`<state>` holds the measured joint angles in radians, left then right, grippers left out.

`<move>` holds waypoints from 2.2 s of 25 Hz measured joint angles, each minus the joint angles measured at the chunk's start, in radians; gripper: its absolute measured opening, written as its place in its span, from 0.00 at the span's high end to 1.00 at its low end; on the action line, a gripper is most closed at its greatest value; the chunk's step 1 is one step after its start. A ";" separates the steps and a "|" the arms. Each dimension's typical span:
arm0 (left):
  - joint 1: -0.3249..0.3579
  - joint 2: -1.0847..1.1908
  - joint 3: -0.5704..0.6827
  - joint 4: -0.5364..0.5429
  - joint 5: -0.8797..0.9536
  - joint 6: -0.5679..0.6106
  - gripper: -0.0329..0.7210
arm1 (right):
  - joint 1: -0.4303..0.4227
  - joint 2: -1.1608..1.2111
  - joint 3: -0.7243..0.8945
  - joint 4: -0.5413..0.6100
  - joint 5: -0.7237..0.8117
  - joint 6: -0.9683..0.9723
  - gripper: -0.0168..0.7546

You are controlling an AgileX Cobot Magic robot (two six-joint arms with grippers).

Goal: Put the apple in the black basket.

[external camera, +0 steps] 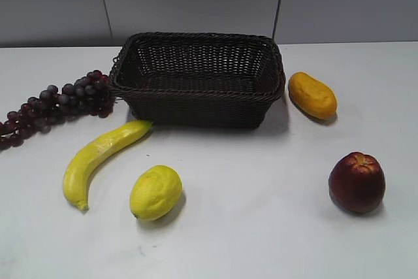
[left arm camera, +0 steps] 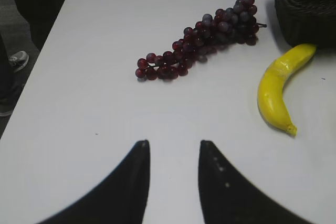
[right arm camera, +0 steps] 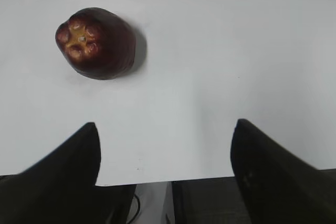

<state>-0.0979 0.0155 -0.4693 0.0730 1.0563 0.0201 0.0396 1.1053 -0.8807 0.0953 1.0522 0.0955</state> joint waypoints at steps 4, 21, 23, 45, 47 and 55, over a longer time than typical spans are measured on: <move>0.000 0.000 0.000 0.000 0.000 0.000 0.64 | 0.000 0.144 -0.064 0.093 -0.001 -0.057 0.22; 0.000 0.000 0.000 0.000 0.000 0.000 0.64 | 0.271 0.485 -0.115 -0.050 -0.103 0.035 0.22; 0.000 0.000 0.000 0.000 0.000 0.000 0.64 | 0.282 0.517 -0.115 -0.071 -0.118 0.062 0.22; 0.000 0.000 0.000 0.000 0.000 0.000 0.64 | 0.288 0.748 -0.216 -0.065 -0.082 0.108 0.24; 0.000 0.000 0.000 0.000 0.000 0.000 0.64 | 0.288 0.748 -0.216 -0.065 -0.082 0.108 0.24; 0.000 0.000 0.000 0.000 0.000 0.000 0.64 | 0.288 0.746 -0.237 -0.065 -0.039 0.103 0.24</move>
<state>-0.0979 0.0155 -0.4693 0.0730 1.0563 0.0201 0.3273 1.8516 -1.1180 0.0302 1.0131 0.1986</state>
